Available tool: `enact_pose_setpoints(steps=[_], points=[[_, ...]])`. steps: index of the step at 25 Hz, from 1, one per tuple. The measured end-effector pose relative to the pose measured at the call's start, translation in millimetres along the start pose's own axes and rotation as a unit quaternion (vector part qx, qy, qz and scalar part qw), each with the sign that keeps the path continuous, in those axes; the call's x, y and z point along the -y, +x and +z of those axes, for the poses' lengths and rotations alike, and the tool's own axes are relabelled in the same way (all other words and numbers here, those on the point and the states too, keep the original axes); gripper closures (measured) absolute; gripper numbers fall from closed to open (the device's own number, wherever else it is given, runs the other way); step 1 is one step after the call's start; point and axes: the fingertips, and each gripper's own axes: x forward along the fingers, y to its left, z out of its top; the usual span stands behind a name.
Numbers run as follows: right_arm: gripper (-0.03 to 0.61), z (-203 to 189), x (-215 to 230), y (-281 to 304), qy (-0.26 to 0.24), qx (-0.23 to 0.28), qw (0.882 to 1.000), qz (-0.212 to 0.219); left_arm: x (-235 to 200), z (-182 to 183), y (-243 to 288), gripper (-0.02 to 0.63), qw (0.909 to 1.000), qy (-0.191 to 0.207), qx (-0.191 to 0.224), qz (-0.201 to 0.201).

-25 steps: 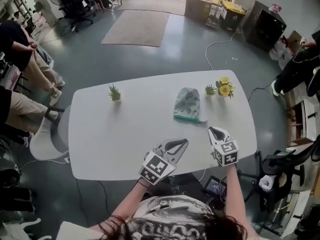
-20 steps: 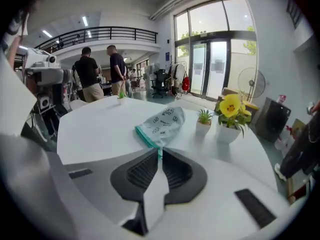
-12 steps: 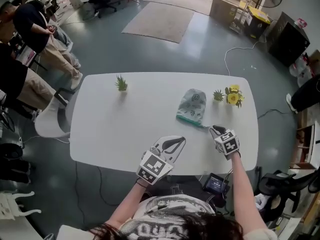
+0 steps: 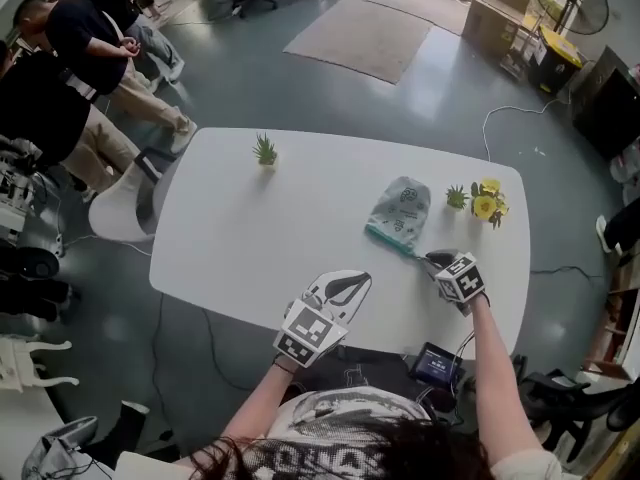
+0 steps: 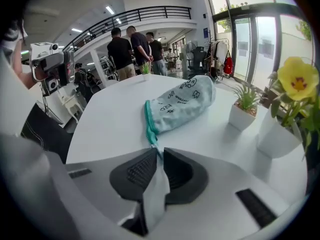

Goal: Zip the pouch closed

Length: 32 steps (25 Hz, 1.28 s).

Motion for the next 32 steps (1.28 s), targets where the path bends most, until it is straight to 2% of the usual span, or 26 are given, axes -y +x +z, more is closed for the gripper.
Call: enact_pose_setpoints(steps=[5, 11, 17, 24, 26, 28, 32], points=[[0.56, 7, -21, -10, 0.034, 0.039, 0.997, 0.051, 5, -5, 2, 0.6, 0.9998, -0.01, -0.008, 0.015], [0.571, 32, -57, -23, 0.093, 0.101, 0.986, 0.093, 7, -17, 7, 0.6, 0.9996, -0.02, -0.018, 0.011], [0.572, 56, -89, -29, 0.086, 0.132, 0.983, 0.095, 2, -43, 20, 0.598, 0.9985, -0.017, -0.051, -0.007], [0.572, 67, -125, -32, 0.092, 0.142, 0.981, 0.091, -13, -77, 28, 0.595, 0.9949, -0.013, -0.095, -0.031], [0.572, 67, -131, -32, 0.099, 0.143, 0.981, 0.087, -16, -85, 33, 0.577, 0.9932, -0.01, -0.107, -0.044], [0.572, 67, -136, -32, 0.106, 0.146, 0.98, 0.084, -17, -94, 37, 0.529, 0.9909, -0.007, -0.121, -0.059], [0.572, 67, -142, -31, 0.115, 0.148, 0.979, 0.077, -17, -108, 45, 0.509, 0.9862, -0.002, -0.142, -0.085]])
